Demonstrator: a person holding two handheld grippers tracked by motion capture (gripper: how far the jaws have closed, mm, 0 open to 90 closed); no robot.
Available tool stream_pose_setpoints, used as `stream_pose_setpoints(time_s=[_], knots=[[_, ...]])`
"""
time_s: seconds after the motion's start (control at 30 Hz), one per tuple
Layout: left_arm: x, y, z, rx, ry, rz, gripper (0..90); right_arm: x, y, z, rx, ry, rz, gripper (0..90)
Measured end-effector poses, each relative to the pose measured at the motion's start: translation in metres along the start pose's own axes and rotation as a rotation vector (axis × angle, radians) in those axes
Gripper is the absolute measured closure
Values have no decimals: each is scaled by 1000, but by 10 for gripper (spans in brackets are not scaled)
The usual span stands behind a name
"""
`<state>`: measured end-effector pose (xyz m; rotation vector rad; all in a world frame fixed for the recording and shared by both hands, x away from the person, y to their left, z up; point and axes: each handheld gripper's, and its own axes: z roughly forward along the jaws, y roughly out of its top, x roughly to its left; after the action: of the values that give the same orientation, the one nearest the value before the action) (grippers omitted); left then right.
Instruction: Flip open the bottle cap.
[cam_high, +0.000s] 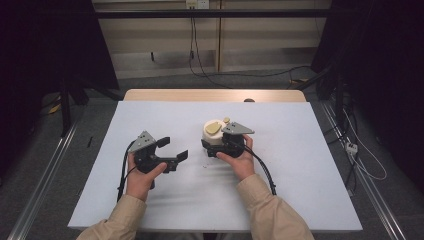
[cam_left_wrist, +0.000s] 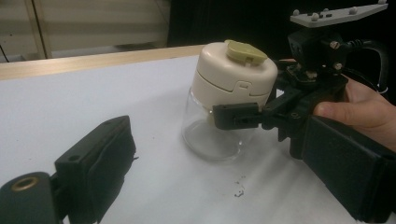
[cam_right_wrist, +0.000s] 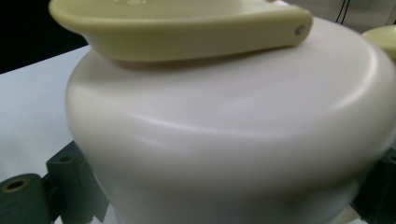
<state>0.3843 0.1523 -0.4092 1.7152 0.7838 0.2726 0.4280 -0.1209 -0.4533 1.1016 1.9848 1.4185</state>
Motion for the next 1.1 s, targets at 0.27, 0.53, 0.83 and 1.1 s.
stream_pose_setpoints(time_s=[0.27, 0.53, 0.83, 1.1], knots=[[-1, 6, 7, 3, -2, 7, 101, 0, 0, 0, 2, 1, -1, 58], [-2, 10, 15, 16, -18, 10, 164, 0, 0, 0, 1, 2, -2, 58], [-3, 17, 23, 31, -33, 6, 331, 0, 0, 0, 3, 5, 2, 58], [-6, 24, 28, 49, -43, 3, 427, 0, 0, 0, 3, 4, 1, 59]])
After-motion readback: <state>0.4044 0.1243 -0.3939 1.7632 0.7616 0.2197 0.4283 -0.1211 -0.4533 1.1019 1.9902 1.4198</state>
